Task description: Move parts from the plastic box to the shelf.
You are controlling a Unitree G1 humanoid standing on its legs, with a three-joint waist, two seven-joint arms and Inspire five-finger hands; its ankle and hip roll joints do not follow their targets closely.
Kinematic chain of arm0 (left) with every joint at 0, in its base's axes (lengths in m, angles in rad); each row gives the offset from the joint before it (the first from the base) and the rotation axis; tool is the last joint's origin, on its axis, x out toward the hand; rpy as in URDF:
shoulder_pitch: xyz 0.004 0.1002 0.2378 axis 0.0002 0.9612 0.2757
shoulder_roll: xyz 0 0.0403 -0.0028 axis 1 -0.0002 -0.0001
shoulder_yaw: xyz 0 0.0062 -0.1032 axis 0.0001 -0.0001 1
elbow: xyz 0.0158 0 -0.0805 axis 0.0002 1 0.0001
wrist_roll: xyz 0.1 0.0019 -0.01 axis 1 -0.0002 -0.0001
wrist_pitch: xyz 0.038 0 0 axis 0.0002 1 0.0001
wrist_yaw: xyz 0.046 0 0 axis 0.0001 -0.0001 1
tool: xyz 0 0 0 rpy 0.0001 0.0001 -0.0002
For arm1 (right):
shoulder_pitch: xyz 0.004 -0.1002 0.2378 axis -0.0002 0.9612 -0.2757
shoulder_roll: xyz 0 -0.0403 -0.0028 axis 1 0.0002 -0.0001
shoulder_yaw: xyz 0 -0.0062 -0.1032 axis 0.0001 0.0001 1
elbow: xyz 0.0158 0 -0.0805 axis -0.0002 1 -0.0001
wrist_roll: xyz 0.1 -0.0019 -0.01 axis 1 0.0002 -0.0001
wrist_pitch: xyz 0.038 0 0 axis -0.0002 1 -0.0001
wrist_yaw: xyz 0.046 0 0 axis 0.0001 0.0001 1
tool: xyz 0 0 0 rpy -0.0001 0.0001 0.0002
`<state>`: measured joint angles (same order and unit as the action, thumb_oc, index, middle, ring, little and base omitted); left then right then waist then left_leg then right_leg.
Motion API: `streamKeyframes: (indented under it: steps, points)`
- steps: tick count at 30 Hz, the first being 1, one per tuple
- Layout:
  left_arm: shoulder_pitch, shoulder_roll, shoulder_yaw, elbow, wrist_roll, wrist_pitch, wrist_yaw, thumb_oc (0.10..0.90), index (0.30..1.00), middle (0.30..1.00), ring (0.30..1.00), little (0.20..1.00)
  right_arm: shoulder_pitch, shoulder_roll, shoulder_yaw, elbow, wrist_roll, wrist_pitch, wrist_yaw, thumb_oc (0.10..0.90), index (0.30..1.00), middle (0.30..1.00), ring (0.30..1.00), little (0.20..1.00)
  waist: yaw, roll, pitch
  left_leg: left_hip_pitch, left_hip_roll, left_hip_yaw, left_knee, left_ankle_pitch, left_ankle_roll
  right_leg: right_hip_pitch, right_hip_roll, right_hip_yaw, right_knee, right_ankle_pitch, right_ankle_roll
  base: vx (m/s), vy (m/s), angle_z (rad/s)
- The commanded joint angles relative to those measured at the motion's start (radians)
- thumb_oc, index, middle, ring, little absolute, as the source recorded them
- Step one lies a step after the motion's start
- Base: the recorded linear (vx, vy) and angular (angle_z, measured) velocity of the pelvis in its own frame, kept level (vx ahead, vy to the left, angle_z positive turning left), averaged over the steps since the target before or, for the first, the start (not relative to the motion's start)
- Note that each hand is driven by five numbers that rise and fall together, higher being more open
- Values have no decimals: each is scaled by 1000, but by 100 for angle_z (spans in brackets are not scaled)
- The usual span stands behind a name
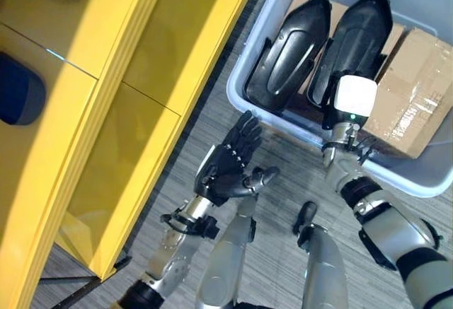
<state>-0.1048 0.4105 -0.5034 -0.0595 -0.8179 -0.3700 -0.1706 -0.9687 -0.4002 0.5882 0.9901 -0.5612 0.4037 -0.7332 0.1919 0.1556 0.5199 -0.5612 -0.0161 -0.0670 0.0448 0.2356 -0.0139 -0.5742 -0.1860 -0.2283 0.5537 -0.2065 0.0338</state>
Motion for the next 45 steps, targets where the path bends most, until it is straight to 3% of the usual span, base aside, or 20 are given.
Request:
streamKeyframes:
  steps: [1, 6, 12, 19, 24, 30, 33, 45]
  points:
    - [-50, -34, -10, -114, 13, -102, -75, 900, 1000, 1000, 1000, 1000, 134, -3, 0, 150, 64, 39, 200, 400, 300, 300, 300, 300, 26, 57, 0, -20, -37, 66, 54, -78, 41, 26, 8, 30, -139, 167, 25, 0, 0, 0]
    - [-50, -27, -9, -109, 5, -117, -93, 900, 1000, 1000, 1000, 1000, 197, 4, 17, 154, 17, 35, 181, 400, 300, 300, 300, 300, 14, 57, 0, -16, -32, 72, 45, -76, 44, 25, 13, 35, -142, 167, 22, -34, -32, -1]
    - [-41, -3, 0, -111, -14, -130, -124, 900, 1000, 1000, 1000, 1000, 242, -21, 25, 135, -54, -30, 134, 400, 300, 300, 300, 300, -7, 46, 0, 28, -25, 79, 44, -88, 45, 59, 16, 44, -162, 175, 21, -25, -50, 0]
    - [-36, 43, 43, -128, -5, -126, -180, 900, 1000, 1000, 1000, 1000, 300, -114, 44, -38, -67, -147, 66, 400, 300, 300, 300, 300, -49, -4, 0, 143, 8, 104, 6, -98, 39, 161, 28, 62, -229, 199, 34, -18, -87, -3]
    - [-24, 72, 89, -168, -6, -99, -165, 900, 1000, 1000, 1000, 1000, 356, -199, 28, -349, -126, -185, 83, 400, 300, 300, 300, 300, -92, -48, -6, 246, 29, 121, -35, -102, 31, 249, 41, 88, -271, 202, 45, 16, -60, -22]
    - [28, 92, 121, -188, -3, -77, -186, 900, 1000, 1000, 1000, 1000, 449, -262, -33, -643, -237, -279, 78, 400, 300, 300, 300, 300, -124, -87, -76, 328, 42, 125, -61, -114, 23, 327, 47, 114, -335, 210, 57, 68, -65, -18]
    - [55, 96, 135, -196, -9, -62, -189, 900, 1000, 1000, 1000, 1000, 517, -321, -75, -842, -285, -341, 90, 400, 300, 300, 300, 300, -146, -110, -140, 394, 53, 131, -88, -121, 17, 402, 51, 131, -399, 223, 62, 124, -47, -24]
    - [184, 88, 186, -203, -23, -24, -196, 900, 1000, 1000, 1000, 1000, 697, -358, -236, -1093, -234, -469, 135, 400, 300, 300, 300, 300, -170, -145, -330, 530, 70, 128, -132, -143, 3, 559, 52, 141, -493, 236, 71, 128, 1, -5]
